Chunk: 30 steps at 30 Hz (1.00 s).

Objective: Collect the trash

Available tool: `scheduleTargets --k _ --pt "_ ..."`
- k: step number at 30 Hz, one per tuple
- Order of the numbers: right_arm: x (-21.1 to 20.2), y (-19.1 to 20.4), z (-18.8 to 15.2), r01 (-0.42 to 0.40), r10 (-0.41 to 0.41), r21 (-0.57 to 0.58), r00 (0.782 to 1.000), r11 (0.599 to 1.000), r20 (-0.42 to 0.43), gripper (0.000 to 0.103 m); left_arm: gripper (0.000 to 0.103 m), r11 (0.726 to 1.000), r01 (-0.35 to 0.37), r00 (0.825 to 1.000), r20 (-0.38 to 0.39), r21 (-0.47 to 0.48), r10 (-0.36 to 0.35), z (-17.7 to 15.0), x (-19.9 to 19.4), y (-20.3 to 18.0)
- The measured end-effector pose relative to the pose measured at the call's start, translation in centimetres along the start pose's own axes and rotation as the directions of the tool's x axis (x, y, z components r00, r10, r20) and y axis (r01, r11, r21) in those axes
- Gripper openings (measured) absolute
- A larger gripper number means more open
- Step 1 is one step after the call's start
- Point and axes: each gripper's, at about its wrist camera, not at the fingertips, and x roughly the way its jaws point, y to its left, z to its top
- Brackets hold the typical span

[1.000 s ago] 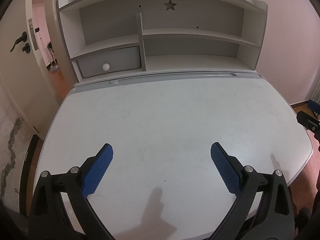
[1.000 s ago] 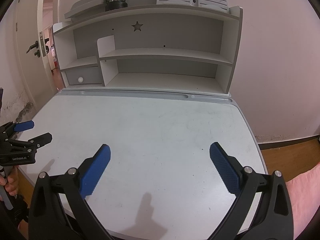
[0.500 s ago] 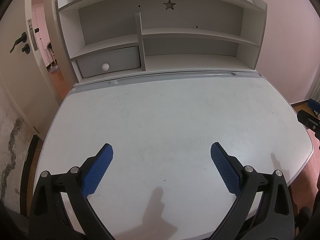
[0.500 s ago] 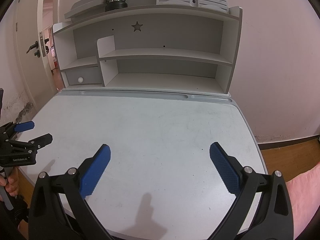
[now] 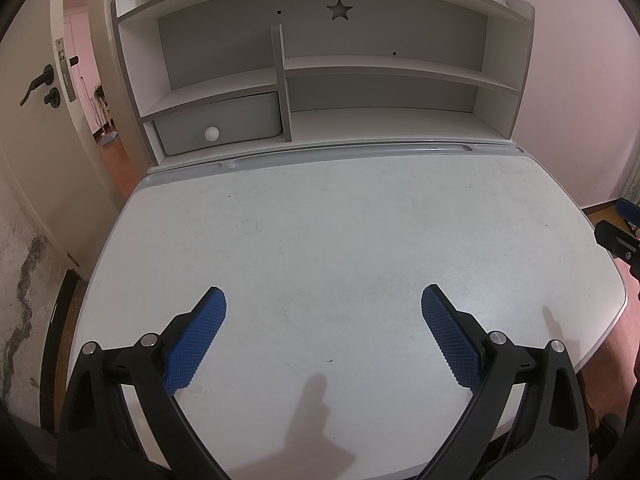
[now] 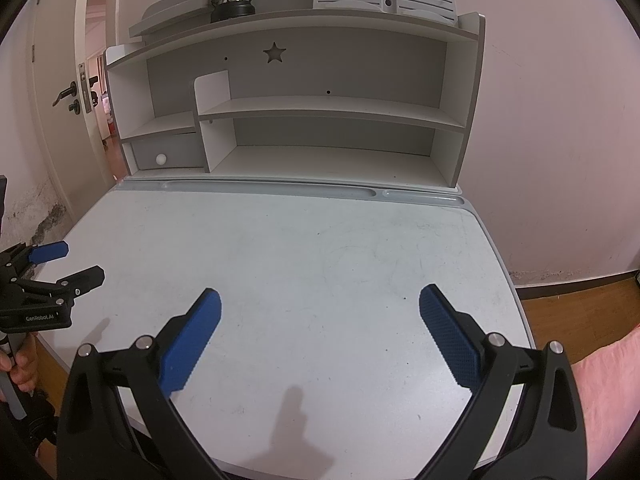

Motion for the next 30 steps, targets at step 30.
scheduleTargets --k 30 --pt "-0.15 -0.15 -0.01 -0.001 0.001 -0.001 1.0 1.0 0.003 0.096 0.095 1.0 0.003 1.0 -0.001 0.008 -0.003 0.2 0.24 0.06"
